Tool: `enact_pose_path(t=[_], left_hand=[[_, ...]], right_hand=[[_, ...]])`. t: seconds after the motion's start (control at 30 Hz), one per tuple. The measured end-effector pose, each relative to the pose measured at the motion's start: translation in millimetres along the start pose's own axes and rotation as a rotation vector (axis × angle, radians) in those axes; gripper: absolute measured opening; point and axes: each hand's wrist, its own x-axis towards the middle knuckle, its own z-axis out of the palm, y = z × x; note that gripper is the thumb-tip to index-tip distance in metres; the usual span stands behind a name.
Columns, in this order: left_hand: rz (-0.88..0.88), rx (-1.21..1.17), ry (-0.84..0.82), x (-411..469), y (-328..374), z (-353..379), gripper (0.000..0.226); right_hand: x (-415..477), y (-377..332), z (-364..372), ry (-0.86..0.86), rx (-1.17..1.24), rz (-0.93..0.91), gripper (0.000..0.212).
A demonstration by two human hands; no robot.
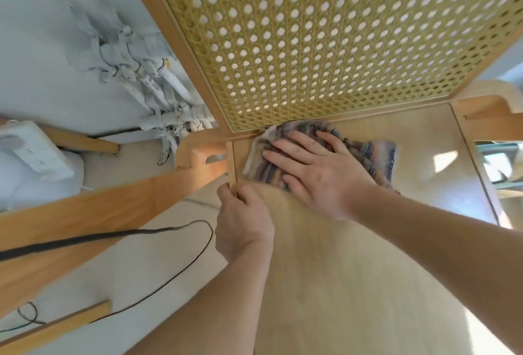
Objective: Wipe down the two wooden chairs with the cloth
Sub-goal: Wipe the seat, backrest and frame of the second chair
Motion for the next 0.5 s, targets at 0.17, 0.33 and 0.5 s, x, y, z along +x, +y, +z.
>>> enact_pose_path(t=[0.17,0.33,0.5], left_hand=[[0.0,-0.01,-0.035,1,2,1,0.041],[0.09,-0.076,-0.137,5,-4,-7,0.036],[0.179,0.014,-0.23,1,-13,-27,0.042]], right_hand=[[-89,76,5,0.154,0.099,0.635,0.054],[-98,7,17,0.189,0.174,0.82,0.056],[-93,-83,32,0.232,0.323,0.56,0.038]])
